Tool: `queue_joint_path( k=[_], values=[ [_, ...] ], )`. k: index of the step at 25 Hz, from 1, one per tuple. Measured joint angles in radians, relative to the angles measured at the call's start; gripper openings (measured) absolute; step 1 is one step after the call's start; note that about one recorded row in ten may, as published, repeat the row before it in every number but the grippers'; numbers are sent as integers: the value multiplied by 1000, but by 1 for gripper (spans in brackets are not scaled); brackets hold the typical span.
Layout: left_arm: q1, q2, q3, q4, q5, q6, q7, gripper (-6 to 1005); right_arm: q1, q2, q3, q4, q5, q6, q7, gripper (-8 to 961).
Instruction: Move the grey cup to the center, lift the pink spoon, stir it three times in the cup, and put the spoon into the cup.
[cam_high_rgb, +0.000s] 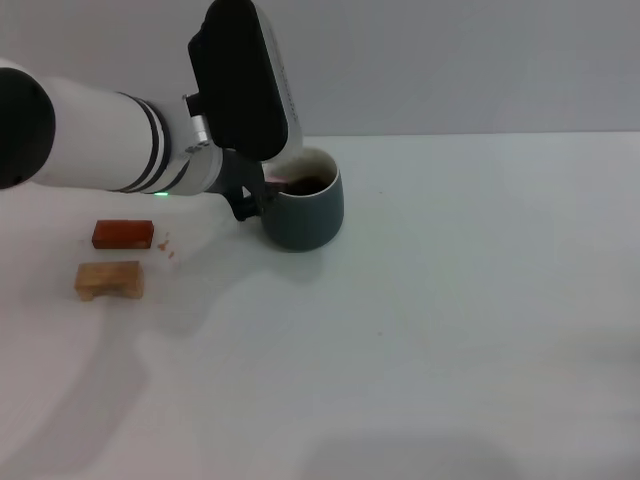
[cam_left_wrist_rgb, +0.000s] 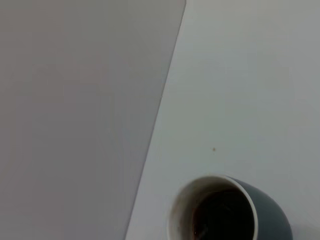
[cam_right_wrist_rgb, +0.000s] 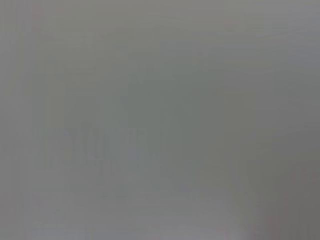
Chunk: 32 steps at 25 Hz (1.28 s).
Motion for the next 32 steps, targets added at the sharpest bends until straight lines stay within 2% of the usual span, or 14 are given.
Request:
queue_joint_path(
  k=[5, 6, 7, 8, 11, 12, 13, 17, 19, 22, 28, 29, 30, 32],
  values=[
    [18, -4, 4, -24, -5, 91, -32, 380, -3, 0, 0, 0, 2, -3, 0, -2],
    [41, -4, 10, -41, -7, 165, -64, 399, -3, 0, 0, 0, 2, -4, 0, -2],
    [99, -4, 35, -75, -15, 334, -130, 418, -3, 0, 0, 0, 2, -4, 0, -2],
    [99, -4, 35, -75, -15, 334, -130, 418, -3, 0, 0, 0, 2, -4, 0, -2],
    [239, 1, 136, -101, -68, 775, -245, 418, -1, 0, 0, 0, 2, -4, 0, -1],
    [321, 4, 222, -77, -87, 1119, -314, 419, 2, 0, 0, 0, 3, -4, 0, -1],
    [321, 4, 222, -77, -87, 1119, -314, 419, 2, 0, 0, 0, 3, -4, 0, -1],
    [428, 6, 292, 43, -47, 1732, -481, 419, 7, 0, 0, 1, 3, -4, 0, -1],
    [445, 6, 285, 82, -40, 1812, -522, 419, 8, 0, 0, 1, 3, -5, 0, -1],
    [482, 6, 217, 269, -42, 1926, -677, 420, 8, 0, 4, 2, 2, -9, 0, -1],
    [492, 4, 108, 497, -45, 1952, -884, 612, -2, 0, 11, -2, 5, -52, 0, 0],
    [487, 3, 83, 554, -46, 1959, -925, 645, -5, 0, 11, -4, 5, -61, 0, 0],
    [448, 2, 33, 736, -46, 2018, -1018, 679, -8, 0, 11, -5, 5, -68, 0, 0],
    [417, 0, 13, 855, -46, 2068, -1055, 745, -16, 0, 9, -8, 6, -96, 0, 0]
  ],
)
